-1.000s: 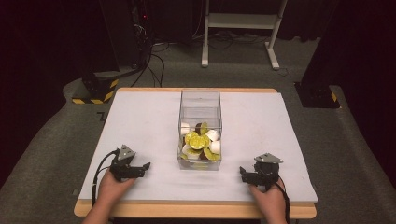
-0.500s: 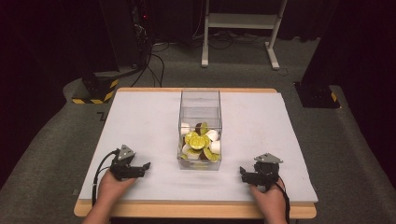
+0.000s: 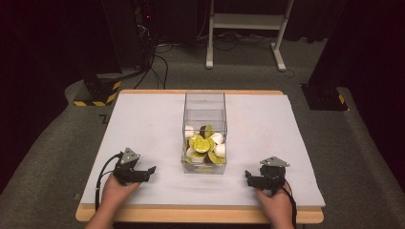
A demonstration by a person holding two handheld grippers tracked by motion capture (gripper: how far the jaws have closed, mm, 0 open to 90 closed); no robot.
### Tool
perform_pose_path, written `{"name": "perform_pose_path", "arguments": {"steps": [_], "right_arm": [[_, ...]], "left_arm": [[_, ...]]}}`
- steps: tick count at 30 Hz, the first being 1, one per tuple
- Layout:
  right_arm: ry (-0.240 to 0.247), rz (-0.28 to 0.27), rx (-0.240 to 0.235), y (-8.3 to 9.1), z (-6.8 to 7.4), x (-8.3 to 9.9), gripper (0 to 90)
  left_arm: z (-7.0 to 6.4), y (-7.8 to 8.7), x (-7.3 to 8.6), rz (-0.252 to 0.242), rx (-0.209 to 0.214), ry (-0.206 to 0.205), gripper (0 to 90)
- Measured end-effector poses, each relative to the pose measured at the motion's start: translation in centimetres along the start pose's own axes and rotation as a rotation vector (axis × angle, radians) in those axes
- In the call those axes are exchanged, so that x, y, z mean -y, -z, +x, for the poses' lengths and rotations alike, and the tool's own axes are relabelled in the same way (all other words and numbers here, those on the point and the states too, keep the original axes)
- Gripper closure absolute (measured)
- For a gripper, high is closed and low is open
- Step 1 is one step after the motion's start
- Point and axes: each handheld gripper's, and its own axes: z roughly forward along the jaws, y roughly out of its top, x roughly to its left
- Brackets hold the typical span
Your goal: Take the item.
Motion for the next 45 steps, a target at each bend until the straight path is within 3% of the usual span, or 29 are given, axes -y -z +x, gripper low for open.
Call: {"name": "perform_pose_path", "arguments": {"steps": [1, 3, 13, 21, 22, 30, 34, 38, 45], "right_arm": [[0.0, 0.0, 0.0, 0.0, 0.0, 0.0, 8.0], [0.0, 0.0, 0.0, 0.0, 0.0, 0.0, 7.9], [-0.001, 0.0, -0.001, 0.0, 0.0, 0.0, 8.0], [-0.001, 0.002, -0.003, 0.0, 0.0, 0.0, 8.0], [-0.002, 0.002, -0.004, 0.0, 0.0, 0.0, 8.0], [-0.002, 0.003, -0.006, 0.0, -0.1, 0.0, 8.0], [0.0, 0.004, -0.006, 0.0, -0.1, 0.0, 8.1], [-0.001, 0.005, -0.008, 0.0, -0.1, -0.1, 8.1], [-0.002, 0.003, -0.008, 0.0, -0.1, 0.0, 8.2]], "left_arm": [[-0.2, 0.0, -0.1, -0.023, 0.007, 0.021, 15.7], [-0.2, 0.2, -0.1, -0.023, 0.015, 0.008, 15.7], [-1.0, 0.8, -0.9, -0.064, 0.065, 0.027, 15.7], [-1.6, 1.2, -1.4, -0.074, 0.096, 0.002, 15.7], [-1.8, 1.2, -1.5, -0.089, 0.102, 0.021, 15.7], [-2.5, 1.1, -1.5, -0.079, 0.117, -0.015, 15.7], [-2.9, 1.2, -1.7, -0.083, 0.134, 0.003, 15.8], [-3.4, 1.3, -1.9, -0.076, 0.153, -0.019, 15.9], [-4.2, 1.4, -2.2, -0.074, 0.181, -0.012, 16.4]]}}
